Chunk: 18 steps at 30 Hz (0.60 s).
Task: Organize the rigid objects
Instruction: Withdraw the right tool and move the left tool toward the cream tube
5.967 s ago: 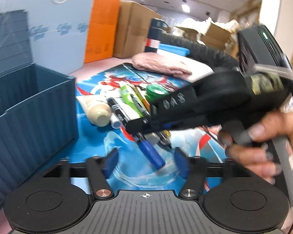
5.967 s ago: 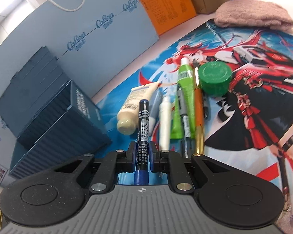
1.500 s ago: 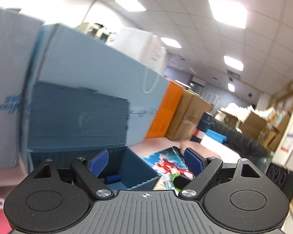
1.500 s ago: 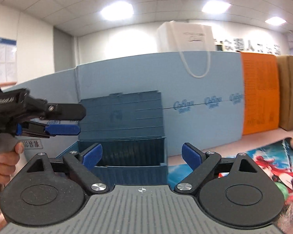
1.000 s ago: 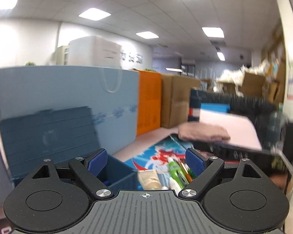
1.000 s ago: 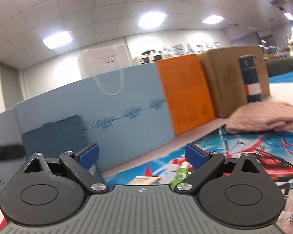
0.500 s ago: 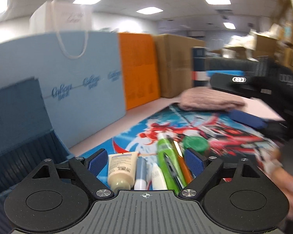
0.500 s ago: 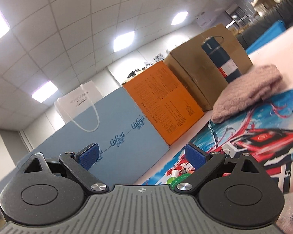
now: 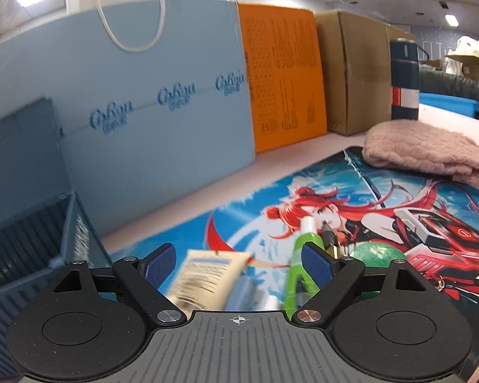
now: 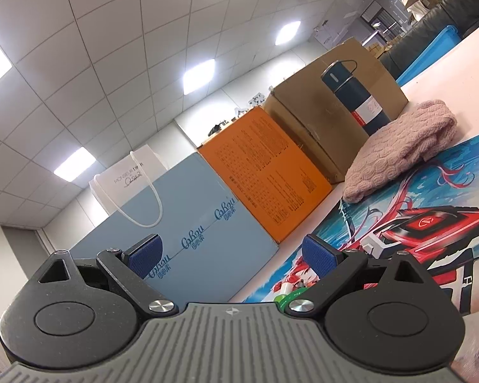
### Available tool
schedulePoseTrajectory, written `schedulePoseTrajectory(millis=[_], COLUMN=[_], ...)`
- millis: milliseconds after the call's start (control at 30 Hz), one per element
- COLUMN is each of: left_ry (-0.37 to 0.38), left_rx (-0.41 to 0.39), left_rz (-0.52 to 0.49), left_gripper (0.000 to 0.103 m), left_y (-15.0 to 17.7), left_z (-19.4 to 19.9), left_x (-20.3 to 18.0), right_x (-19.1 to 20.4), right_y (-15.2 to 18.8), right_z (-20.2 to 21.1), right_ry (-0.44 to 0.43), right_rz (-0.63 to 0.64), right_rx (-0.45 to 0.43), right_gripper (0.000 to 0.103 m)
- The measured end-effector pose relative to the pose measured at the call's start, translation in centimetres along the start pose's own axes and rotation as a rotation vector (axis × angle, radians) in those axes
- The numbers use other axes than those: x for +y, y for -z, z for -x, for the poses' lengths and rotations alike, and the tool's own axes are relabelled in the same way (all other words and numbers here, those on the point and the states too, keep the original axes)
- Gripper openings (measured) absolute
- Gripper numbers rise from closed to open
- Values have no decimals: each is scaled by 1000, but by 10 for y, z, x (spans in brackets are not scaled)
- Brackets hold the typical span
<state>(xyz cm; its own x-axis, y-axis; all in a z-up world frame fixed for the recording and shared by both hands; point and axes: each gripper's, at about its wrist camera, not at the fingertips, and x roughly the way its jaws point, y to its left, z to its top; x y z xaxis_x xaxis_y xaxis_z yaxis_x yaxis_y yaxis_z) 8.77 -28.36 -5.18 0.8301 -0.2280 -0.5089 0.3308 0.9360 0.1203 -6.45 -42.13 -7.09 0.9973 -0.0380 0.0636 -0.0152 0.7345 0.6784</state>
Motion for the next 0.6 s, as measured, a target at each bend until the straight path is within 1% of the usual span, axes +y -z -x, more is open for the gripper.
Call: schedulePoseTrajectory(millis=[67, 233, 300, 367, 533, 600], left_ry=[-5, -45, -65, -68, -3, 35], left_rx=[43, 92, 111, 123, 131, 129], left_rz=[45, 113, 119, 103, 131, 161], left_gripper=[87, 88, 88, 89, 88, 88], left_y=[-1, -9, -12, -12, -10, -8], left_z=[-7, -19, -22, -22, -11, -5], left_x=[1, 1, 1, -2, 5, 10], right_x=[-2, -3, -4, -5, -5, -6], right_y=[-1, -1, -2, -2, -3, -3], right_z=[1, 3, 3, 3, 4, 5], right_ry=[1, -7, -7, -8, -9, -8], right_rz=[-12, -27, -33, -36, -41, -43], right_rx=[-2, -12, -12, -11, -13, -15], right_gripper=[95, 95, 95, 95, 95, 95])
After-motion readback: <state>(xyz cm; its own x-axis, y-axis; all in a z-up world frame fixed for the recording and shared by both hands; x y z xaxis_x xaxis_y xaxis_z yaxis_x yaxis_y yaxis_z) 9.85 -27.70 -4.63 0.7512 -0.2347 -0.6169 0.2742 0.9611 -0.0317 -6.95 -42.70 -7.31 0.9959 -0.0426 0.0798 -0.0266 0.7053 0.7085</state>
